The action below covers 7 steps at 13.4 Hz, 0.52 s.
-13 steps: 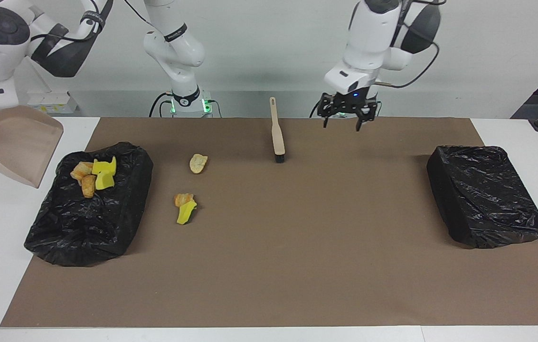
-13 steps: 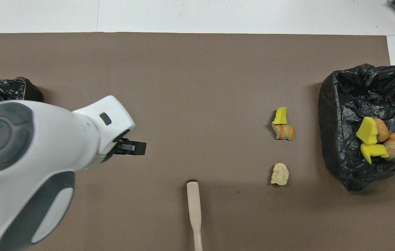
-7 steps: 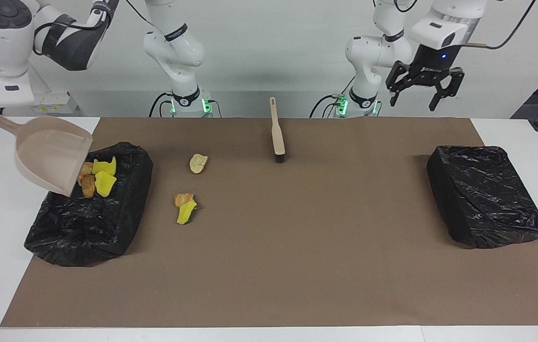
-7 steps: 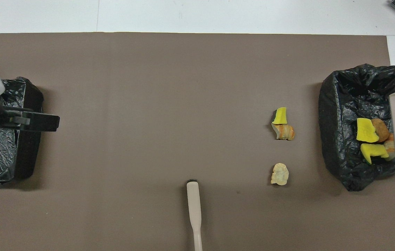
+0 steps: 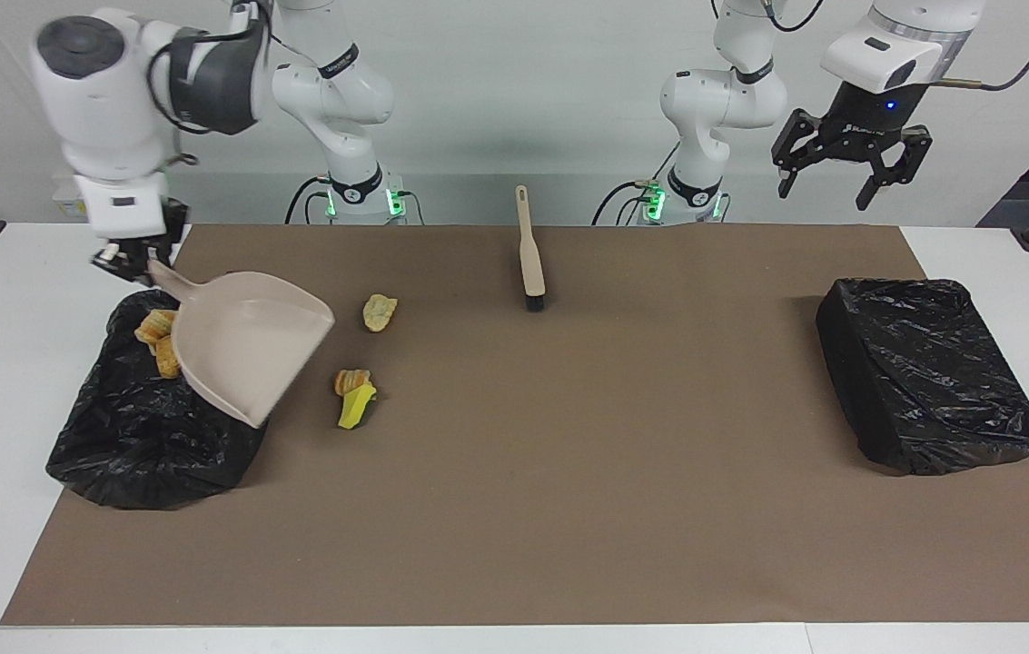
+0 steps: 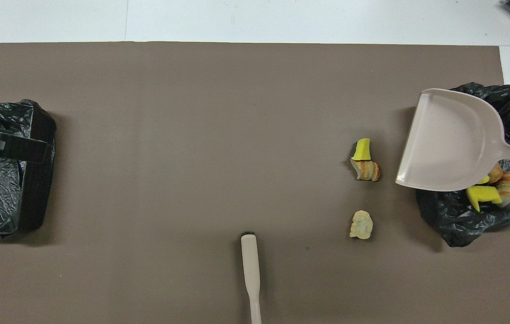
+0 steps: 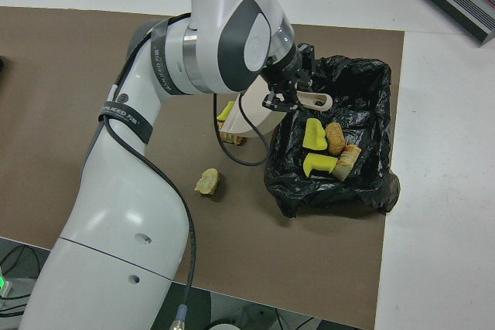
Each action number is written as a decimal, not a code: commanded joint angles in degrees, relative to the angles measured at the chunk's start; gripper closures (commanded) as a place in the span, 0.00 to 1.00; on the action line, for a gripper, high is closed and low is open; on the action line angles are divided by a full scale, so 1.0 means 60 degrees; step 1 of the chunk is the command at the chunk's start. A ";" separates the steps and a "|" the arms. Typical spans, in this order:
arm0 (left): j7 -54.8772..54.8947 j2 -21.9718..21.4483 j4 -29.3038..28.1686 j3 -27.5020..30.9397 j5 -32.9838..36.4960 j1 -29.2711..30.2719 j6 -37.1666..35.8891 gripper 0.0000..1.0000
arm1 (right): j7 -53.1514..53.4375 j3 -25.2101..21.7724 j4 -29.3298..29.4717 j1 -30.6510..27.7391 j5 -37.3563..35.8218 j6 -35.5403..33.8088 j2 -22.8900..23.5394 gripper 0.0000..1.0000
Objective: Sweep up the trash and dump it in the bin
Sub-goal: 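Tip the dustpan into the bin with the right gripper while the left gripper withdraws, then bring the dustpan back and set it on the table with the right gripper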
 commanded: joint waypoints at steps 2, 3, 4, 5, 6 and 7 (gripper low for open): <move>0.0174 0.0021 0.0310 -0.0064 0.0187 0.0088 -0.0333 0.00 | 0.3847 -0.0007 -0.0140 0.0943 0.1779 -0.0305 0.0259 1.00; 0.0160 -0.0037 0.0310 -0.0093 0.0202 0.0088 -0.0333 0.00 | 0.4771 0.0007 -0.0170 0.1251 0.1928 -0.0291 0.0303 1.00; 0.0131 -0.0067 0.0266 -0.0093 0.0173 0.0103 -0.0333 0.00 | 0.5839 0.0007 -0.0170 0.1631 0.2176 -0.0232 0.0419 1.00; 0.0130 -0.0096 0.0251 -0.0006 0.0158 0.0147 -0.0348 0.00 | 0.6923 0.0007 -0.0170 0.2027 0.2425 -0.0130 0.0594 1.00; 0.0116 -0.0198 0.0164 -0.0005 0.0158 0.0161 -0.0362 0.00 | 0.8210 0.0007 -0.0155 0.2350 0.2601 0.0045 0.0785 1.00; 0.0116 -0.0300 0.0004 -0.0005 0.0158 0.0133 -0.0348 0.00 | 0.9122 0.0007 -0.0141 0.2672 0.2748 0.0380 0.0917 1.00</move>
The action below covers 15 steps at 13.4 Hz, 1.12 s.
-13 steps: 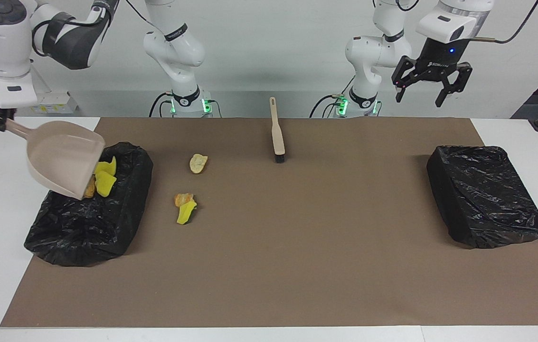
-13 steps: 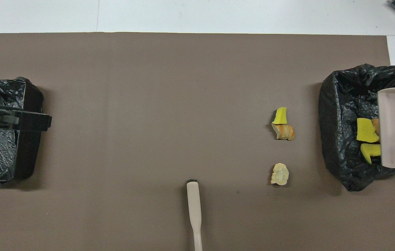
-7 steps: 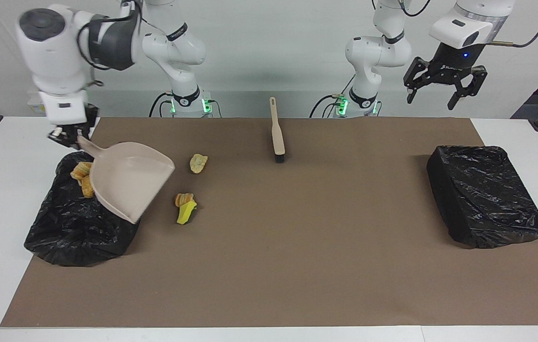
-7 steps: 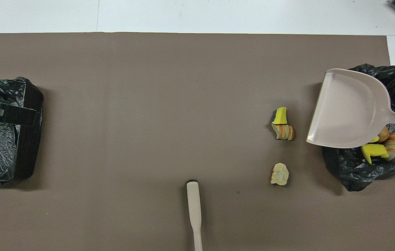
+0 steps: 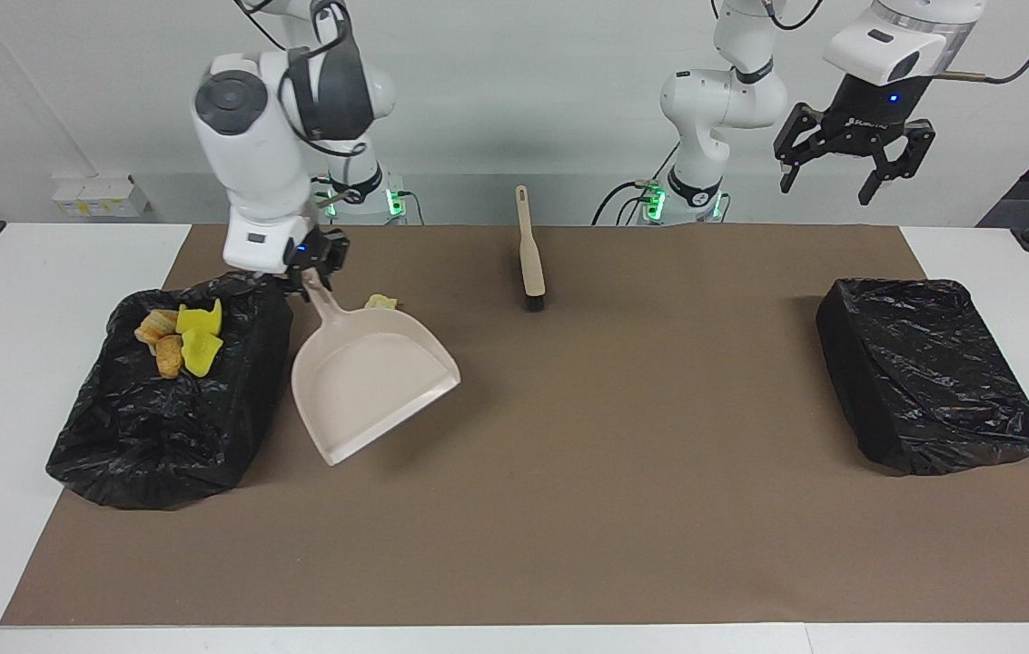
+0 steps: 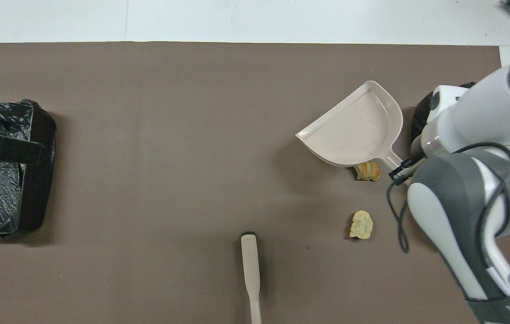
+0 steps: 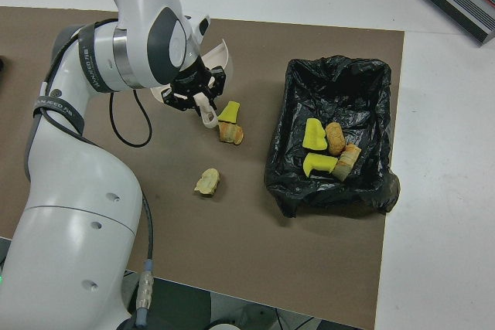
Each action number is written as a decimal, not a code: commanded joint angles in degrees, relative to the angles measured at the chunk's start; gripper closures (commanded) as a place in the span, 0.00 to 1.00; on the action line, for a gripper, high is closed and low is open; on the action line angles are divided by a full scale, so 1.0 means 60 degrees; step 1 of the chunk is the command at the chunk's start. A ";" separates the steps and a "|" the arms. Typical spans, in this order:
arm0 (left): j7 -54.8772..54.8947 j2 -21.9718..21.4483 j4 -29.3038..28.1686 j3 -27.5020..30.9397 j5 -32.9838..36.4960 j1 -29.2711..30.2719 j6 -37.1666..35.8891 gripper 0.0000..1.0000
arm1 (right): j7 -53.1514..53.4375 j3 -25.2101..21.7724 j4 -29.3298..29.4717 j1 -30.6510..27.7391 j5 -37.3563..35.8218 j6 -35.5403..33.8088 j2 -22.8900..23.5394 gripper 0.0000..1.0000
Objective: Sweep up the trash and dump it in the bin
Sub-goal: 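Bring the dustpan back and set it on the table with the right gripper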
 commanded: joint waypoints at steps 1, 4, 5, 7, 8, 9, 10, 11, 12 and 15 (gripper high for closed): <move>0.0101 -0.0258 -0.0153 -0.0032 0.0156 0.0091 -0.0234 0.00 | 0.2426 -0.0031 0.0043 0.0693 0.0495 0.0682 0.0422 1.00; 0.0101 -0.0273 -0.0168 -0.0032 0.0127 0.0105 -0.0234 0.00 | 0.4480 -0.0017 0.0101 0.1295 0.1253 0.1604 0.0862 1.00; 0.0086 -0.0273 -0.0168 -0.0032 0.0127 0.0105 -0.0234 0.00 | 0.5022 -0.0017 0.0159 0.1543 0.1533 0.1927 0.1110 1.00; 0.0086 -0.0273 -0.0168 -0.0032 0.0127 0.0134 -0.0161 0.00 | 0.5988 -0.0017 0.0495 0.2113 0.1667 0.2659 0.1724 1.00; 0.0086 -0.0273 -0.0168 -0.0032 0.0127 0.0120 -0.0190 0.00 | 0.6864 -0.0017 0.0685 0.2378 0.1653 0.2981 0.2119 1.00; 0.0072 -0.0288 -0.0183 -0.0017 0.0127 0.0120 -0.0233 0.00 | 0.7366 -0.0017 0.0876 0.2496 0.1595 0.3159 0.2500 1.00; 0.0086 -0.0273 -0.0183 -0.0032 0.0127 0.0120 -0.0219 0.00 | 0.7661 -0.0017 0.1153 0.2744 0.1594 0.3320 0.2881 1.00; 0.0072 -0.0288 -0.0183 -0.0032 0.0127 0.0120 -0.0219 0.00 | 0.7925 -0.0017 0.1461 0.3036 0.1565 0.3394 0.3291 1.00; 0.0071 -0.0288 -0.0183 -0.0032 0.0127 0.0120 -0.0234 0.00 | 0.8160 -0.0017 0.1623 0.3170 0.1579 0.3554 0.3599 1.00; 0.0042 -0.0332 -0.0241 -0.0032 0.0112 0.0120 -0.0307 0.00 | 0.8090 -0.0017 0.1407 0.3201 0.1624 0.3952 0.3676 0.01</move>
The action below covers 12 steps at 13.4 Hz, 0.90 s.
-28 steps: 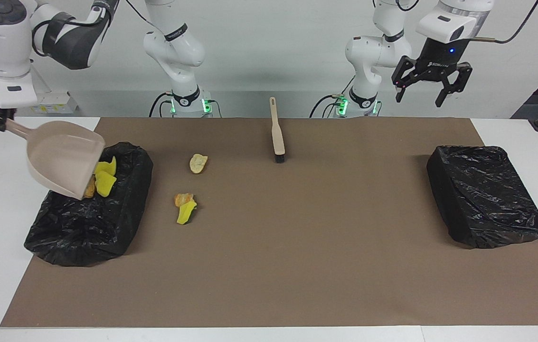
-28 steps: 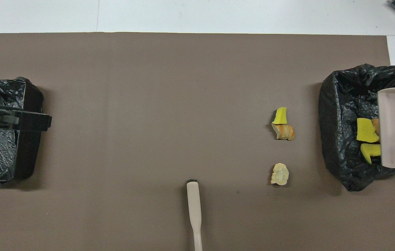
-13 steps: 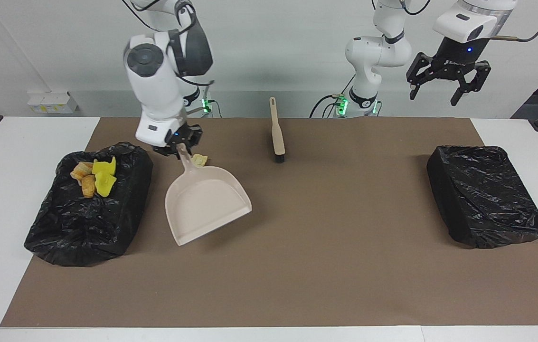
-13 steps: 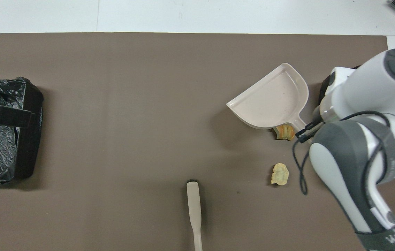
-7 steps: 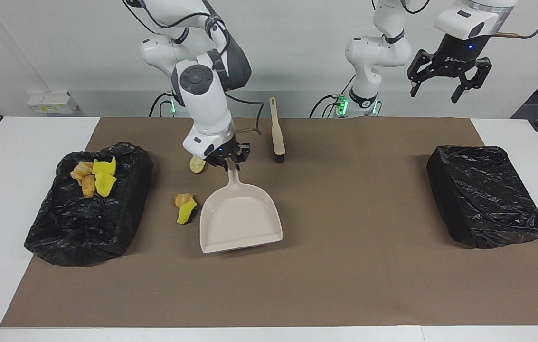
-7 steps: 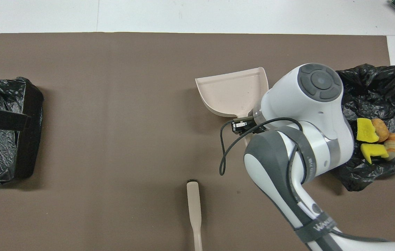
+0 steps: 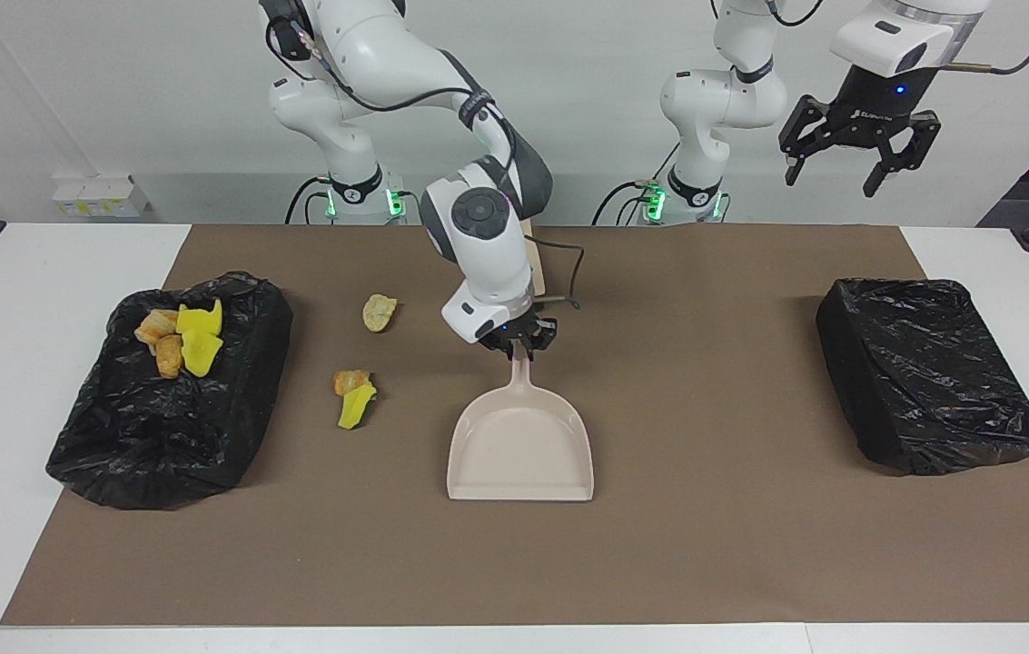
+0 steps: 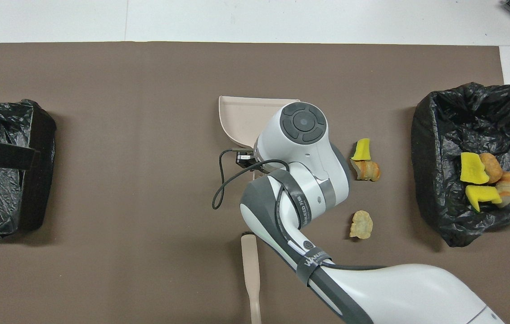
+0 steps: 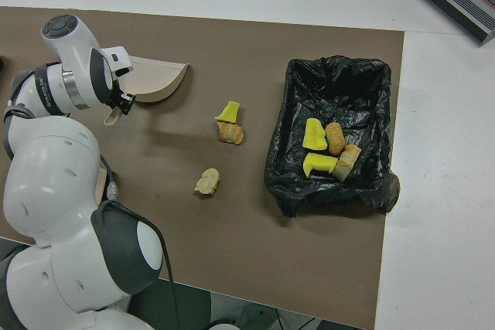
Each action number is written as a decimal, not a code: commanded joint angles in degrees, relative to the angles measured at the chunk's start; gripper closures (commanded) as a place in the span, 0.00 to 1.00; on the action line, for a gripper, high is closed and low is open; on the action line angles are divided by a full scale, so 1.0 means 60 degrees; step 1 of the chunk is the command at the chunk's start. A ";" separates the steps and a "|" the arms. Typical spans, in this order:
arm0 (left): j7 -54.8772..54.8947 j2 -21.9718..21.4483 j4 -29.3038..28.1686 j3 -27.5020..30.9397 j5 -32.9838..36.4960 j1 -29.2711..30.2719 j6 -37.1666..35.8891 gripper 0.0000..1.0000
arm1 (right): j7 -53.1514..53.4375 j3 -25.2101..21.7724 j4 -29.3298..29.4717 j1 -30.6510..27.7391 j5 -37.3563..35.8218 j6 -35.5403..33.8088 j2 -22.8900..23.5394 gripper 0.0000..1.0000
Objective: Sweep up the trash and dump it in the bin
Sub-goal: 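Bring the dustpan back and set it on the table with the right gripper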
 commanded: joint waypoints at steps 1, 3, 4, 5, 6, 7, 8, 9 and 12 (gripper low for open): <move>0.0057 -0.0203 -0.0201 -0.0032 0.0112 0.0074 -0.0070 0.00 | -0.0214 -0.0018 0.0146 -0.0085 0.0173 -0.0129 -0.0018 0.00; 0.0072 -0.0202 -0.0215 -0.0017 0.0112 0.0118 0.0018 0.00 | -0.0244 -0.0018 0.0117 -0.0114 0.0173 -0.0916 -0.0368 0.00; 0.0072 -0.0202 -0.0215 -0.0017 0.0097 0.0118 0.0047 0.00 | -0.0259 -0.0018 0.0030 -0.0129 0.0173 -0.1255 -0.0617 0.00; 0.0072 -0.0173 -0.0201 -0.0017 0.0068 0.0118 0.0193 0.00 | -0.0332 -0.0018 -0.0261 -0.0100 0.0173 -0.1534 -0.1026 0.00; 0.0072 -0.0144 -0.0215 -0.0017 0.0068 0.0104 0.0412 0.00 | -0.0376 -0.0003 -0.0728 -0.0042 0.0173 -0.1594 -0.1581 0.00; 0.0072 -0.0057 -0.0215 -0.0017 0.0068 0.0074 0.0486 0.00 | -0.0420 -0.0003 -0.1299 0.0220 0.0202 -0.1595 -0.2167 0.00; 0.0072 0.0002 -0.0244 -0.0032 0.0068 -0.0013 0.0603 0.00 | -0.0406 0.0011 -0.1884 0.0353 0.0217 -0.1580 -0.2738 0.00; 0.0057 0.0032 -0.0433 -0.0032 0.0053 -0.0043 0.0923 0.00 | -0.0348 0.0041 -0.2412 0.0572 0.0231 -0.1580 -0.3208 0.00; -0.0191 0.0294 -0.0932 -0.0135 0.0053 -0.0451 0.1875 0.00 | -0.0215 0.0041 -0.3498 0.1494 0.0232 -0.1478 -0.4074 0.00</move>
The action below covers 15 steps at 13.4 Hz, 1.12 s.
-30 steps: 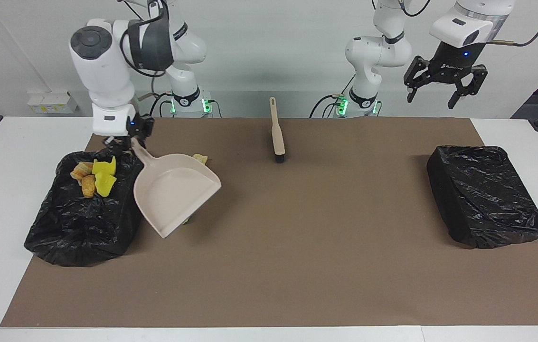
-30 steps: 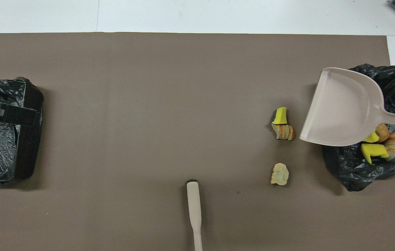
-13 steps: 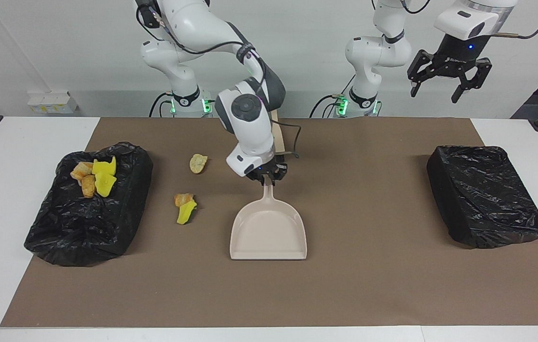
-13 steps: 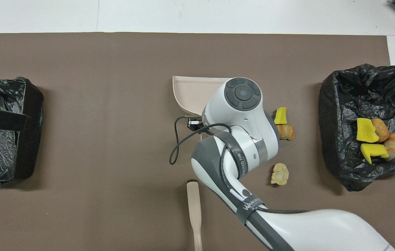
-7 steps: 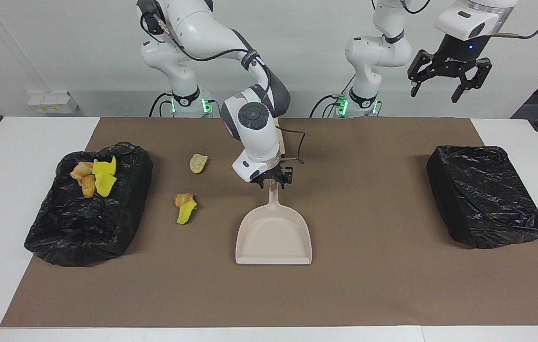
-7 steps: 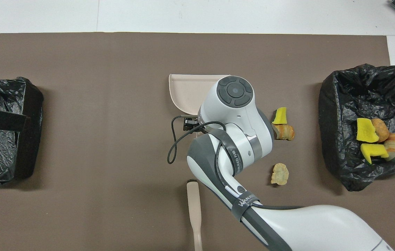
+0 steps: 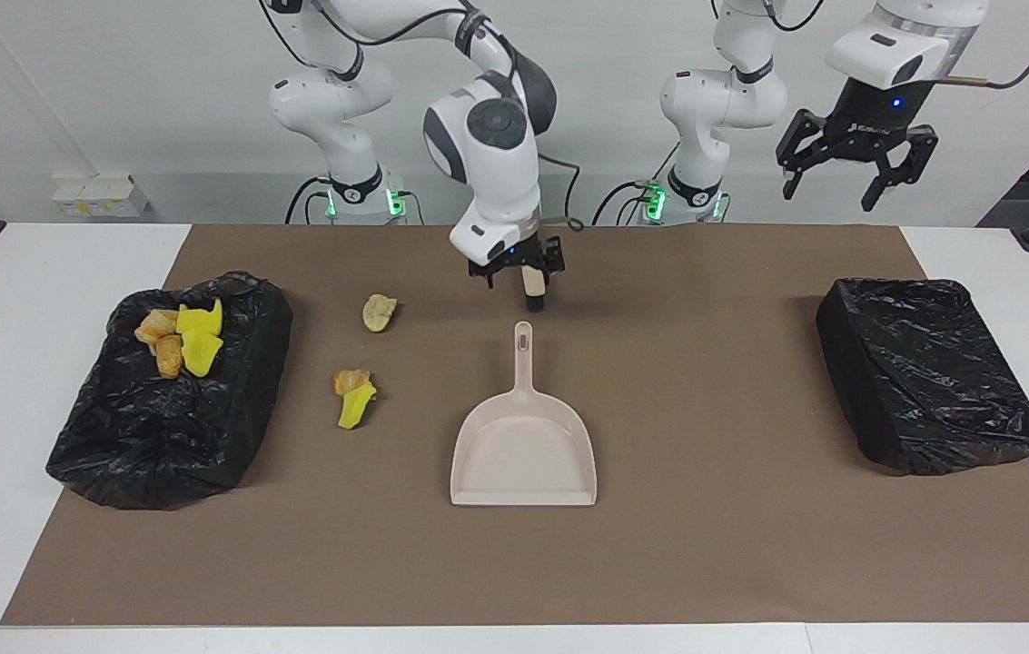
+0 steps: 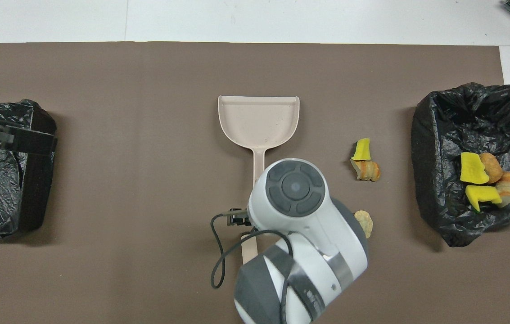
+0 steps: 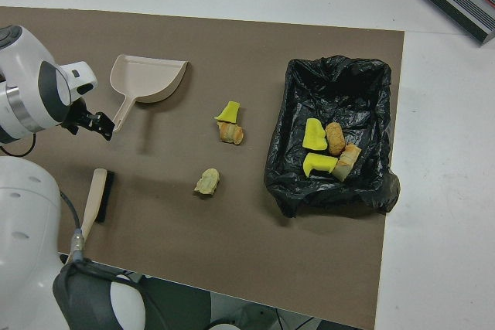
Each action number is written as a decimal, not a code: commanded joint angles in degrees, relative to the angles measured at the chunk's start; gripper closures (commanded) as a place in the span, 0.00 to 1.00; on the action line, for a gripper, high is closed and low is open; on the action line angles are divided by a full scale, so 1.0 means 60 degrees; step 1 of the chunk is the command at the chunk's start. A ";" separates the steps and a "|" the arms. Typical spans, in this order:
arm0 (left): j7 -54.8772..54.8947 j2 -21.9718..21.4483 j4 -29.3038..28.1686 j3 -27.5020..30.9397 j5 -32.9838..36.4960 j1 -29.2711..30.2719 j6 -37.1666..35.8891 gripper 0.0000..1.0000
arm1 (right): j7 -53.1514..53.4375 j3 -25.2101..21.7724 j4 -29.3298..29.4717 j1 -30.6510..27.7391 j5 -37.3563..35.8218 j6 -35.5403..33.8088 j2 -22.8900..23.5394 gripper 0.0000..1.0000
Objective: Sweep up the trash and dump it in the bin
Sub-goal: 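Grasp the dustpan handle with the left gripper while the right gripper withdraws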
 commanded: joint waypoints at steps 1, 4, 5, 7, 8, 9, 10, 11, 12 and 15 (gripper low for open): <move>-0.0247 0.0285 -0.0490 0.0006 0.0063 -0.0537 0.0897 0.00 | 0.0007 -0.0006 -0.1528 0.0616 0.0207 0.0319 -0.1099 0.00; -0.1401 0.1179 -0.0752 0.0006 0.0078 -0.1692 0.2008 0.00 | 0.0606 -0.0006 -0.3356 0.1348 0.0675 0.1193 -0.2328 0.00; -0.1565 0.1196 -0.1233 0.0006 0.0107 -0.2015 0.2564 0.00 | 0.0840 -0.0006 -0.3943 0.1612 0.0675 0.1415 -0.2738 0.00; -0.2382 0.1472 -0.1763 0.0006 0.0107 -0.2499 0.3546 0.00 | 0.0872 0.0009 -0.4605 0.1949 0.0675 0.1476 -0.3267 0.00; -0.2648 0.1619 -0.1910 0.0006 0.0122 -0.2748 0.3884 0.00 | 0.0872 0.0009 -0.4898 0.2111 0.0907 0.1636 -0.3487 0.00; -0.2824 0.1809 -0.1969 0.0006 0.0151 -0.3128 0.4004 0.00 | 0.0901 0.0009 -0.5133 0.2199 0.1142 0.1855 -0.3577 0.00; -0.3276 0.2260 -0.1912 0.0020 0.0209 -0.3566 0.4121 0.00 | 0.1017 0.0009 -0.5396 0.2490 0.1173 0.2336 -0.3505 0.00; -0.4049 0.2657 -0.1926 0.0020 0.0471 -0.3962 0.4818 0.00 | 0.1265 0.0009 -0.5689 0.2667 0.1173 0.2891 -0.3388 0.00; -0.4564 0.2922 -0.1969 0.0020 0.0517 -0.4169 0.5217 0.00 | 0.1297 0.0009 -0.5779 0.2785 0.1173 0.3057 -0.3257 0.00; -0.4963 0.3377 -0.1940 0.0020 0.0517 -0.4464 0.5702 0.00 | 0.1763 0.0009 -0.5969 0.3297 0.1173 0.3714 -0.2730 0.08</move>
